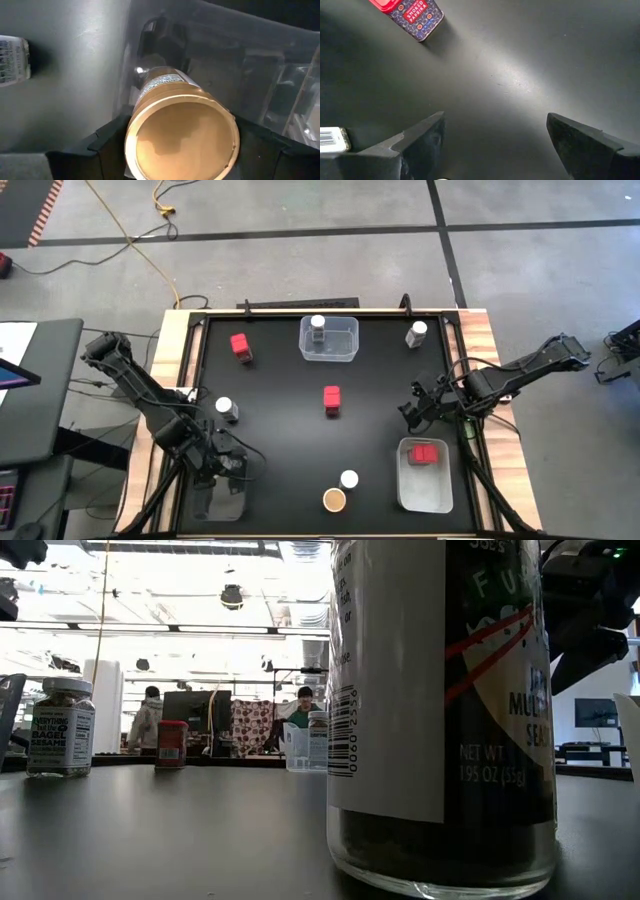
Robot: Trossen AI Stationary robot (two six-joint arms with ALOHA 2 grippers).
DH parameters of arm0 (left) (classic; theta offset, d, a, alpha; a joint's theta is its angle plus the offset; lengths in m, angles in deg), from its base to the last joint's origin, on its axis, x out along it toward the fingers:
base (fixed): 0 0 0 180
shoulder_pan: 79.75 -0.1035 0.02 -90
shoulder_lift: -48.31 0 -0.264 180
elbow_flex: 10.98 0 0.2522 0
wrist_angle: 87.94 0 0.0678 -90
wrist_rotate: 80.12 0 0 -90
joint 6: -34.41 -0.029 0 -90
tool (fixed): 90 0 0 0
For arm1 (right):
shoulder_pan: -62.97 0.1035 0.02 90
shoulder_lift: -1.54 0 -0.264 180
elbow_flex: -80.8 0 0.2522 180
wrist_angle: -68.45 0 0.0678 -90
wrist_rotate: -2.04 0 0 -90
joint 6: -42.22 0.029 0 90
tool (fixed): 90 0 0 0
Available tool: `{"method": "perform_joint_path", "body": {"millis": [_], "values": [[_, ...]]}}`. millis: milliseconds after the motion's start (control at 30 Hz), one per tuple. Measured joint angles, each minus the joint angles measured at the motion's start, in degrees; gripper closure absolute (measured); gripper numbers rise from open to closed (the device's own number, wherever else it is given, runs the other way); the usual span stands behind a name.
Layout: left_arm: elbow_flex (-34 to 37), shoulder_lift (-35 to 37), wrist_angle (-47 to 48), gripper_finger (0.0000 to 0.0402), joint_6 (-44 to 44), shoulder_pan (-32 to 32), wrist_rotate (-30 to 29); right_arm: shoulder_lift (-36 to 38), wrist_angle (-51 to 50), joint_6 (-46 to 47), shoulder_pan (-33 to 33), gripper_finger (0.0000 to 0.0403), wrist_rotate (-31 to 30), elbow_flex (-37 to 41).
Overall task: Sort spices by type
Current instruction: Put the top brown spice bottle into the black bin
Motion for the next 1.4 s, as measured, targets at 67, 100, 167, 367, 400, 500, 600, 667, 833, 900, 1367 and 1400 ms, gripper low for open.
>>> {"method": "perform_joint_path", "body": {"millis": [67,100,167,367,400,500,600,667,833,900,1367,1400], "values": [[0.00,-0.04,-0.06,0.0127,-0.19,0.00,-0.08,0.00,-0.02,0.00,0.00,0.0030,-0.02,0.00],[0.00,-0.04,0.02,0.0127,-0.19,0.00,-0.12,0.00,-0.02,-0.01,0.00,0.0030,-0.01,0.00],[0.00,-0.04,0.15,0.0126,-0.19,0.00,-0.17,0.00,-0.02,-0.02,0.00,0.0030,-0.01,0.00],[0.00,-0.04,0.24,0.0126,0.42,0.00,-0.12,0.00,-0.02,-0.05,0.00,0.0030,-0.02,0.00],[0.00,-0.04,0.26,0.0126,0.42,0.00,-0.10,0.00,-0.02,-0.07,0.00,0.0030,-0.02,0.00],[0.00,-0.05,0.28,0.0126,0.42,0.00,-0.10,0.00,-0.02,-0.07,-0.01,0.0030,-0.02,0.00],[0.00,-0.07,0.31,0.0126,0.40,0.00,-0.10,0.00,-0.02,-0.07,0.00,0.0030,-0.02,0.00],[0.00,-0.07,0.33,0.0126,0.42,0.00,-0.08,0.00,-0.02,-0.06,0.00,0.0030,-0.02,0.00],[0.00,-0.09,0.35,0.0126,2.38,0.00,-0.60,0.00,-0.02,-0.07,-0.01,0.0030,-0.03,0.00],[0.00,-0.09,0.37,0.0126,1.95,0.00,-0.63,0.00,-0.04,-0.17,0.00,0.0030,-0.02,0.00],[0.00,-0.11,0.50,0.0126,0.48,0.00,0.60,0.00,-0.04,0.87,0.00,0.0030,-0.04,0.00],[0.00,-0.11,0.51,0.0126,0.51,0.00,0.87,0.00,-0.04,0.85,0.00,0.0030,-0.04,0.00]]}}
